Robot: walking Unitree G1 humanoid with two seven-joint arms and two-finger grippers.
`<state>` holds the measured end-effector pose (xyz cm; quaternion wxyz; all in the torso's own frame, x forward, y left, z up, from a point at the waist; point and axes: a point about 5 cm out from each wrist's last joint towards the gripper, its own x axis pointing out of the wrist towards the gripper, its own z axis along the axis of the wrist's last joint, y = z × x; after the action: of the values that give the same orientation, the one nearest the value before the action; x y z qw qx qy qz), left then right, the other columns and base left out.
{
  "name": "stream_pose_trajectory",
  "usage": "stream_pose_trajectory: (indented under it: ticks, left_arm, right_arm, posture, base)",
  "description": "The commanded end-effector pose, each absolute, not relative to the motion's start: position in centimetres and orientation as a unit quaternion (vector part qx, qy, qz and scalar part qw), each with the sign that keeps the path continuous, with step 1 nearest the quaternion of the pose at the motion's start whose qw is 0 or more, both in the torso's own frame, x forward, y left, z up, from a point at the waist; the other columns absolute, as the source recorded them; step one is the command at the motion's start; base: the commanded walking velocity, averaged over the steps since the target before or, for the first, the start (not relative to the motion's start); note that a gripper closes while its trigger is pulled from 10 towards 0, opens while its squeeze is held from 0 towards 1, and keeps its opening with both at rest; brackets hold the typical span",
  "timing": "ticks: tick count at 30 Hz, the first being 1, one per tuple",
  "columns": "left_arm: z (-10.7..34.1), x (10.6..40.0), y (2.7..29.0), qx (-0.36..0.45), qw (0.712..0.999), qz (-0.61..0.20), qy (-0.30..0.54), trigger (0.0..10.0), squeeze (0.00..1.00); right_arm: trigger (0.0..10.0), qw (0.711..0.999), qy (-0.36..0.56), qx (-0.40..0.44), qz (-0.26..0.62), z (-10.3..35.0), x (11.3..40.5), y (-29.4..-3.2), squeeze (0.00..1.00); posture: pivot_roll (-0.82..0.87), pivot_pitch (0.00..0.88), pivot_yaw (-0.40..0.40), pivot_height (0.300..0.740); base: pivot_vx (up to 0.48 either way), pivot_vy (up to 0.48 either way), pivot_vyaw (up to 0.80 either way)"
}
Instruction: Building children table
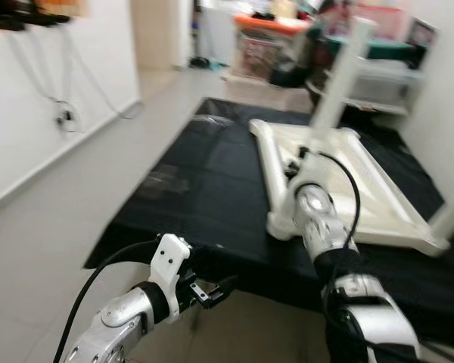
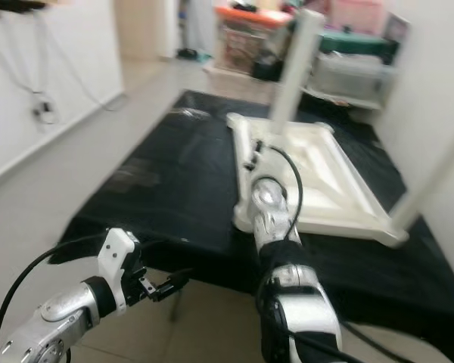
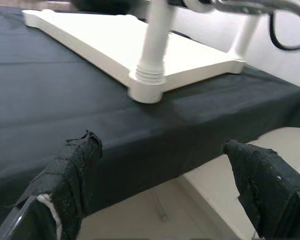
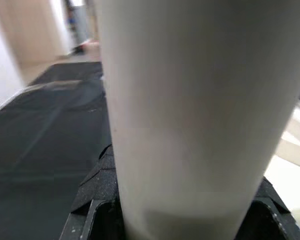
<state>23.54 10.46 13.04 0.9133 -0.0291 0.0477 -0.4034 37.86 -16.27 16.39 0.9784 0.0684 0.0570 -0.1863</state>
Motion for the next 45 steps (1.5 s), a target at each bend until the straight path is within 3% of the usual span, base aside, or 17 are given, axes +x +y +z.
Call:
stream_pose_trajectory:
  ticks: [1,2,3,4,12,13,20,21,30,32,36,40,41,42,43,44,45]
  left_arm:
    - [12.8,23.5,10.2,-0.027,0.912,-0.407,0.053,10.0,0.0]
    - [12.8,23.3,10.2,-0.03,0.911,-0.407,0.054,10.0,0.0]
    - [12.8,23.3,10.2,-0.033,0.911,-0.407,0.056,10.0,0.0]
    - [12.8,23.4,10.4,-0.032,0.911,-0.408,0.056,10.0,0.0]
    - [12.9,23.9,10.6,-0.02,0.909,-0.414,0.054,10.0,0.0]
    - [12.8,23.8,10.3,-0.024,0.908,-0.415,0.054,10.0,0.0]
    - [12.8,23.6,9.8,-0.033,0.908,-0.414,0.052,10.0,0.0]
    - [12.7,23.6,10.0,-0.035,0.909,-0.411,0.053,10.0,0.0]
    - [12.8,23.8,10.3,-0.028,0.91,-0.41,0.053,10.0,0.0]
    - [12.7,23.6,10.3,-0.028,0.91,-0.41,0.055,10.0,0.0]
    - [12.6,23.2,10.1,-0.032,0.909,-0.412,0.057,10.0,0.0]
    - [12.7,23.0,10.0,-0.035,0.909,-0.412,0.057,10.0,0.0]
    - [12.7,23.1,10.3,-0.035,0.91,-0.41,0.058,10.0,0.0]
    - [12.8,23.2,10.6,-0.033,0.909,-0.41,0.059,10.0,0.0]
    - [12.8,23.2,10.6,-0.033,0.909,-0.41,0.059,10.0,0.0]
    - [12.8,23.3,10.8,-0.029,0.908,-0.414,0.061,10.0,0.0]
    - [12.7,23.3,10.8,-0.028,0.906,-0.417,0.062,10.0,0.0]
  right_arm:
    - [0.0,0.961,0.163,0.064,-0.215,11.7,36.1,-16.8,0.0]
    - [9.4,0.967,0.163,0.066,-0.187,12.0,35.6,-15.5,0.0]
    - [10.0,0.982,0.128,0.053,-0.132,13.3,35.4,-14.0,0.0]
    - [10.0,0.99,0.095,0.067,-0.078,14.7,35.4,-12.8,1.0]
    - [10.0,0.996,0.014,0.085,0.014,18.5,37.0,-12.4,0.93]
    - [10.0,0.993,-0.014,0.093,0.076,19.3,37.8,-13.3,0.0]
    - [10.0,0.971,-0.039,0.085,0.219,20.4,37.8,-15.4,0.0]
    - [0.0,0.969,-0.035,0.073,0.233,20.2,38.0,-15.7,0.0]
    - [0.0,0.946,-0.015,0.014,0.325,19.2,38.2,-15.9,0.0]
    - [0.0,0.994,0.048,0.006,0.095,17.4,39.4,-17.6,0.0]
    - [0.0,0.973,0.127,0.052,-0.185,14.2,38.1,-20.1,0.0]
    - [0.0,0.961,0.12,0.057,-0.241,12.8,35.8,-19.1,0.0]
    - [8.2,0.971,0.116,0.062,-0.199,12.8,35.1,-17.4,0.0]
    - [10.0,0.987,0.085,0.077,-0.109,13.8,34.3,-14.7,0.0]
    - [10.0,0.987,0.085,0.077,-0.109,13.8,34.3,-14.7,0.0]
    - [10.0,0.994,0.039,0.078,-0.06,15.4,33.9,-13.6,0.36]
    - [10.0,0.995,0.021,0.085,-0.039,16.1,33.9,-13.3,1.0]
  posture:
    - [0.12,0.0,-0.122,0.74]
    - [0.11,0.0,-0.114,0.74]
    - [0.11,0.0,-0.107,0.74]
    - [0.1,0.0,-0.101,0.74]
    - [0.09,0.0,-0.096,0.74]
    - [0.08,0.0,-0.101,0.74]
    - [0.1,0.0,-0.122,0.74]
    - [0.11,0.0,-0.132,0.74]
    - [0.12,0.0,-0.133,0.74]
    - [0.11,0.0,-0.128,0.74]
    - [0.12,0.0,-0.129,0.74]
    - [0.14,0.0,-0.128,0.74]
    - [0.14,0.0,-0.125,0.74]
    - [0.12,0.0,-0.103,0.74]
    - [0.12,0.0,-0.103,0.74]
    - [0.1,0.0,-0.095,0.74]
    - [0.1,0.0,-0.095,0.74]
  base:
    - [0.0,0.0,0.0]
    - [0.0,0.0,0.0]
    - [0.0,0.0,0.0]
    - [0.0,0.0,0.0]
    - [0.0,0.0,0.0]
    - [0.0,0.0,0.0]
    - [0.0,0.0,0.0]
    - [0.0,0.0,0.0]
    - [0.0,0.0,0.0]
    - [0.0,0.0,0.0]
    - [0.0,0.0,0.0]
    - [0.0,0.0,0.0]
    - [0.0,0.0,0.0]
    - [0.0,0.0,0.0]
    - [0.0,0.0,0.0]
    - [0.0,0.0,0.0]
    - [0.0,0.0,0.0]
